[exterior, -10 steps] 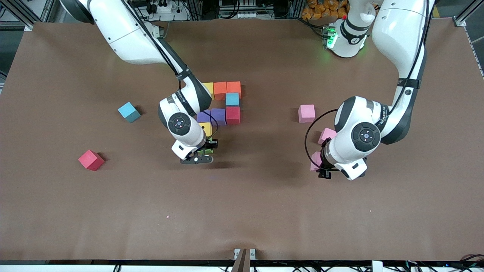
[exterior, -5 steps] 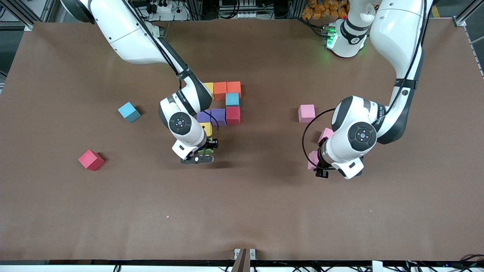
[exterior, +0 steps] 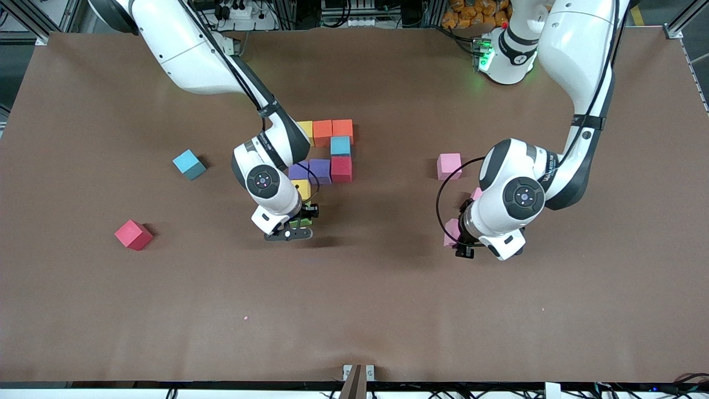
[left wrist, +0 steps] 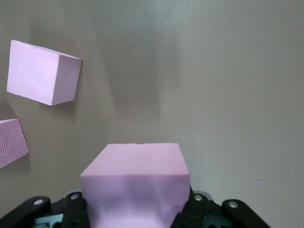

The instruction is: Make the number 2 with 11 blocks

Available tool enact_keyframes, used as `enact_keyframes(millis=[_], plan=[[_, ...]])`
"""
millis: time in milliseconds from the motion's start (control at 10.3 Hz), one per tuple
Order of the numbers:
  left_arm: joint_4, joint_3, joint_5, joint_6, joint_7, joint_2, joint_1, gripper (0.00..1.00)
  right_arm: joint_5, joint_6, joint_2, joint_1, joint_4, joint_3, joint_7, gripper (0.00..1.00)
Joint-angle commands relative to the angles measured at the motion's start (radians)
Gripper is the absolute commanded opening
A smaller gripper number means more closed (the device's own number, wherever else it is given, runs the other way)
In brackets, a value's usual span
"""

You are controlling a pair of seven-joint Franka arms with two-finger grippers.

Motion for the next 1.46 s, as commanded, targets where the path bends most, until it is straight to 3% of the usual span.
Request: enact_keyframes(millis=[0,1365], plan=[[0.007,0.006,-0.041,-0.008,-0.019,0.007,-0.023,0.35,-0.003,0.003,-0.034,-0.005,-0.04,-0.003,-0.01,0.35],[0.007,0.006,-0.049,-0.008,-0.038,0.009,-0.022,0.35,0.001,0.005,-0.029,-0.011,-0.037,-0.001,-0.004,0.38]])
